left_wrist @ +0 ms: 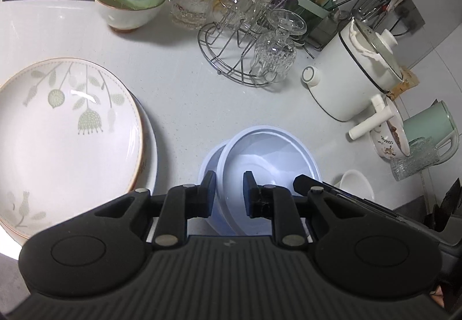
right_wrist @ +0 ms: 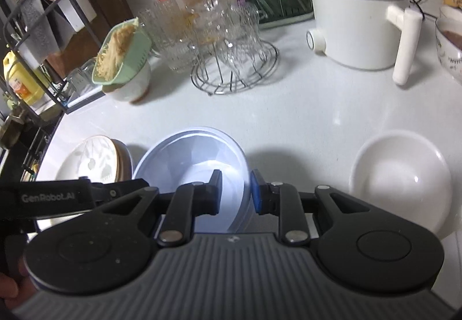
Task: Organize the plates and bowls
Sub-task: 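Carry the light blue bowl beside the plate stack, set it down, open grippers, then move both grippers to the white ceramic bowl near the cooker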
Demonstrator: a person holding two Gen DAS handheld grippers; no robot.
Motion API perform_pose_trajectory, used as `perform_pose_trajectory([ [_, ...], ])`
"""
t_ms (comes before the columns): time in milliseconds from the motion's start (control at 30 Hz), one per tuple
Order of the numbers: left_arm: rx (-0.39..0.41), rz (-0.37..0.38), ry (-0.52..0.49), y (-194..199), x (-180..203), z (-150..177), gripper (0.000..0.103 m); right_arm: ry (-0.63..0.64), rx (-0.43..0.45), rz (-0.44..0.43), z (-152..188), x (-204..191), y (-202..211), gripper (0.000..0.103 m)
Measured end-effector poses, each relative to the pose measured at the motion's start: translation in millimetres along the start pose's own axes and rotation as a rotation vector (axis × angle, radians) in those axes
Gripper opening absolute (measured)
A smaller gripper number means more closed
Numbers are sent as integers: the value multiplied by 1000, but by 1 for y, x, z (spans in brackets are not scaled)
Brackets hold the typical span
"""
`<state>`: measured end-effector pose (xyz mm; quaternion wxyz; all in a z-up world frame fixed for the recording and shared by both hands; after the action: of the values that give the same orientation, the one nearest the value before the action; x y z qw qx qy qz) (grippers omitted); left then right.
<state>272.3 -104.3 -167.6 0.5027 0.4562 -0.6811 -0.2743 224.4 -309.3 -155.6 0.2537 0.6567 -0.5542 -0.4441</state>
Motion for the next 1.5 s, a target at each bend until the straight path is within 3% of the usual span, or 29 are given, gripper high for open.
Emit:
perform_pose_trajectory([
  [167,17,-9,-20,-1,-5,2,24,9,28,-2,4,-3,-3,25],
  [300,37,-39,-6,3,-11,0,39,8,44,1,5,-5,-2,26],
  [500,48,-54,-44,27,-3,-7,40,-9,60,27,-3,-13,13,26],
  [933,67,-53,-110,105,8,-9,44,-56,107,48,-4,-35,86,26],
  [1267,94,-26,-216,129,17,8,49,-44,176,85,24,-52,121,26],
  [1500,141,-9,-231,142,10,13,50,-32,172,89,30,-72,116,26],
])
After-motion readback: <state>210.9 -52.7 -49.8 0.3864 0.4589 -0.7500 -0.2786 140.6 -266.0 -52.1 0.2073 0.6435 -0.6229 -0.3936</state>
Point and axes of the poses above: each gripper's, at about its wrist camera, not at the fingertips, and y roughly against the way its jaws point, x to its right, z to its underside, the point moved 3 cm from there along -y, roughly the way its jaws point, and after that the axes turned 10 degrees about -x, right-handed, at the moved point
